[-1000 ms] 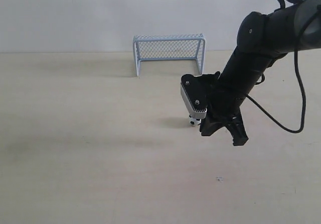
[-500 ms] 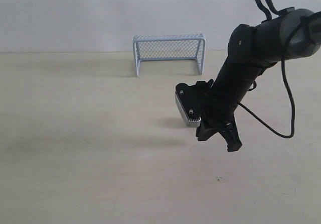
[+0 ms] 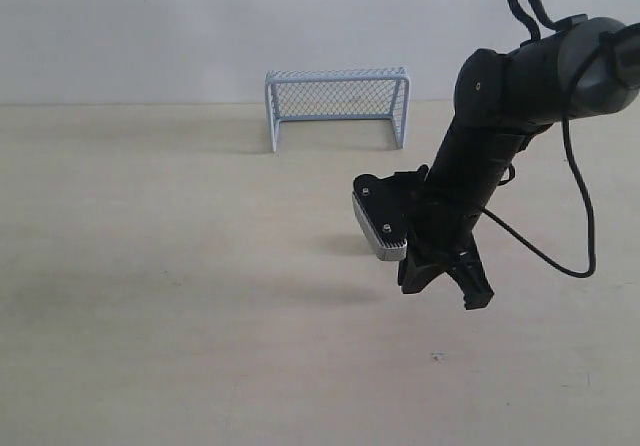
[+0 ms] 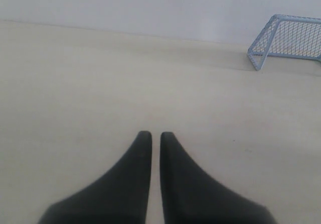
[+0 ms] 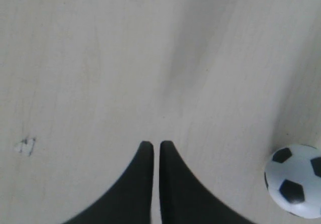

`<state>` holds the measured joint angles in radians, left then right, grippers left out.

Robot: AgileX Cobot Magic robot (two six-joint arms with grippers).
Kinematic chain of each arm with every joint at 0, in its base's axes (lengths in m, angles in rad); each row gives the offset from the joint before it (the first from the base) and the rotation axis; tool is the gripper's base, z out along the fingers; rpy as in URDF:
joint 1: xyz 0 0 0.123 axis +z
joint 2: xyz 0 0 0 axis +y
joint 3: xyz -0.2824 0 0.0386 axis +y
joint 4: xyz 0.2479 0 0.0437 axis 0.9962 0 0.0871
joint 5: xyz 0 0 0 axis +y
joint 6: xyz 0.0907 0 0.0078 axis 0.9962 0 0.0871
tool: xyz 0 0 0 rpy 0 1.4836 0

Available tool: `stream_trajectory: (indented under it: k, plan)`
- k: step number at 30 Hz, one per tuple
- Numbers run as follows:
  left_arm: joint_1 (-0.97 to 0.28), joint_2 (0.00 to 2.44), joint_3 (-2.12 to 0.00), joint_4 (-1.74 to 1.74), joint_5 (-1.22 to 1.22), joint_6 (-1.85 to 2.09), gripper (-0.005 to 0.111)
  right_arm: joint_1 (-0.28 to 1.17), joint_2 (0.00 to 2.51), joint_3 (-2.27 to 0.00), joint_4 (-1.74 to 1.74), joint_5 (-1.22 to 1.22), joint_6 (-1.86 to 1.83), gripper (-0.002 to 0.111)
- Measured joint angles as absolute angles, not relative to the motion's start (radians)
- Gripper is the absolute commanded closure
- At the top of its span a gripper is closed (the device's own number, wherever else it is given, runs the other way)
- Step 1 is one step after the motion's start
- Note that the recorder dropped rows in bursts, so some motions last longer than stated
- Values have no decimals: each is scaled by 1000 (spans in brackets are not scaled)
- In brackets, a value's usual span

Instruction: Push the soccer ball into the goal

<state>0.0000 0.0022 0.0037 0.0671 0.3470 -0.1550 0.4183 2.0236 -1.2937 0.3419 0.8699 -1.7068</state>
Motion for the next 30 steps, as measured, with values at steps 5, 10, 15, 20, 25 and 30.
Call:
stream_trajectory:
  k: [5,10,15,20,25,30]
  plan:
    - [0,2,4,67,347,-155,100,418,2024,-1294,332,863,-1691,108]
    - [0,2,4,67,347,-155,100,418,2024,-1294,330,857,-1689,108]
    - [0,2,4,67,347,-155,100,418,2024,-1294,322,864,-1664,108]
    - [0,2,4,67,347,-155,100,418,2024,-1294,307,866,-1648,108]
    - [0,2,4,67,347,-155,100,418,2129,-1510,267,793,-1673,108]
    - [0,2,4,67,347,-155,100,418,2157,-1810,162,719,-1397,108]
